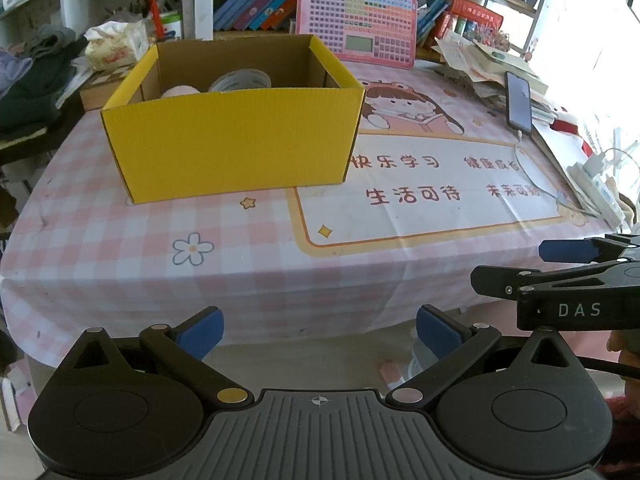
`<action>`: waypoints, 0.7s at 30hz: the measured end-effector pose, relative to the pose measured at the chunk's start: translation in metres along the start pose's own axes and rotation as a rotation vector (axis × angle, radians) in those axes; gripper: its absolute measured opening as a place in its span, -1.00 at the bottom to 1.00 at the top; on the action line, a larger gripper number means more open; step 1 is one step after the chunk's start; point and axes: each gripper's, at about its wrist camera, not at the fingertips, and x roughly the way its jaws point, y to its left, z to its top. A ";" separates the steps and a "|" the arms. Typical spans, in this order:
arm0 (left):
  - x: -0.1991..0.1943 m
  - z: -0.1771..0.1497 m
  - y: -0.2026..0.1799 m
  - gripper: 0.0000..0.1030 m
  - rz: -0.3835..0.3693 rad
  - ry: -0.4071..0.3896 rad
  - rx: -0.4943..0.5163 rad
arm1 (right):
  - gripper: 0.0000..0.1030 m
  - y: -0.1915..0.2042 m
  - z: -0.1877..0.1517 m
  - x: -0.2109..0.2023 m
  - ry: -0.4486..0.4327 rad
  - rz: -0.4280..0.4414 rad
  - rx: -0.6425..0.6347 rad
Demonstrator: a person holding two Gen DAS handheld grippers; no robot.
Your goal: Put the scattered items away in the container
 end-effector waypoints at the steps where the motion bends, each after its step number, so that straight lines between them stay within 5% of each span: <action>1: 0.000 0.000 0.000 1.00 -0.002 -0.002 -0.002 | 0.78 0.000 0.000 0.000 0.000 0.000 -0.001; 21: 0.001 0.002 0.003 1.00 -0.017 0.002 -0.030 | 0.78 0.000 0.002 0.002 0.002 0.005 -0.012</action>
